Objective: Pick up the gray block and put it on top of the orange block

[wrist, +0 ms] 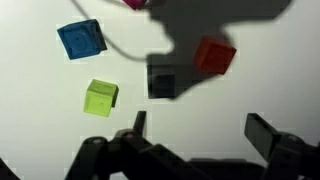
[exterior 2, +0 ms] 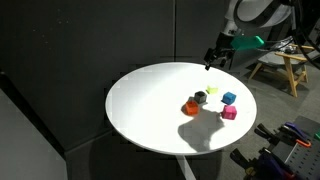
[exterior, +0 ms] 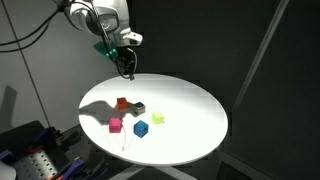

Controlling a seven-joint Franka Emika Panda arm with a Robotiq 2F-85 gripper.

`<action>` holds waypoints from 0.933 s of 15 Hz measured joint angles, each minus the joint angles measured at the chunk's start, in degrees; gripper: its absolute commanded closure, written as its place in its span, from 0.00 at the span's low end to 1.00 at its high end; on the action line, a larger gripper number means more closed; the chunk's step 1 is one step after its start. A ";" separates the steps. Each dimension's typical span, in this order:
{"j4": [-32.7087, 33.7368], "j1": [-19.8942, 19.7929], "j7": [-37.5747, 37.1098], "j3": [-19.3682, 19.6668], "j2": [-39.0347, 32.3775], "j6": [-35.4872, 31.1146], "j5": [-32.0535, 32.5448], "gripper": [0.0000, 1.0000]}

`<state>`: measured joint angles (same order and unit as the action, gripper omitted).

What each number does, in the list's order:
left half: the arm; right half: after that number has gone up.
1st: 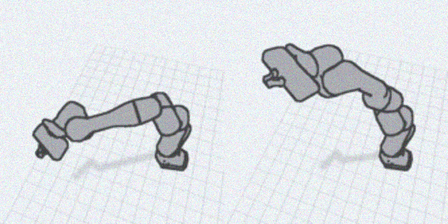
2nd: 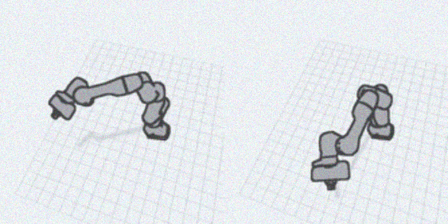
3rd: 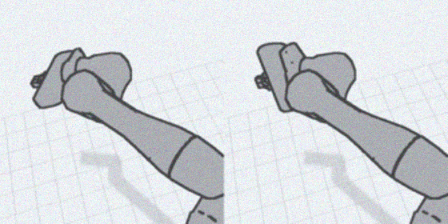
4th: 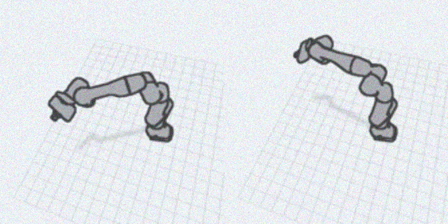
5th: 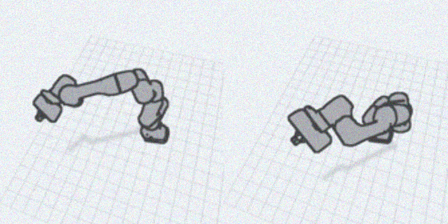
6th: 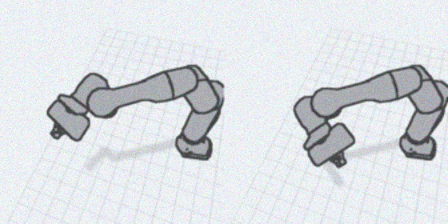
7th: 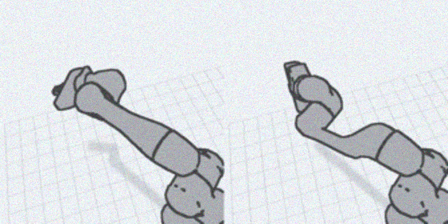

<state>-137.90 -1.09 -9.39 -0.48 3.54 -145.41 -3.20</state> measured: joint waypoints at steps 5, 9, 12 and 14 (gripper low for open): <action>4.77 -0.56 -4.05 1.09 -5.83 0.76 3.34 0.00; 9.38 -0.36 -4.98 1.28 -10.42 3.40 3.93 0.00; 12.70 -0.11 -4.98 1.29 -13.92 5.45 3.93 0.00; 14.63 -0.01 -4.98 1.30 -16.19 6.00 3.93 0.00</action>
<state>-123.27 -1.10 -14.37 0.82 -12.65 -139.41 0.73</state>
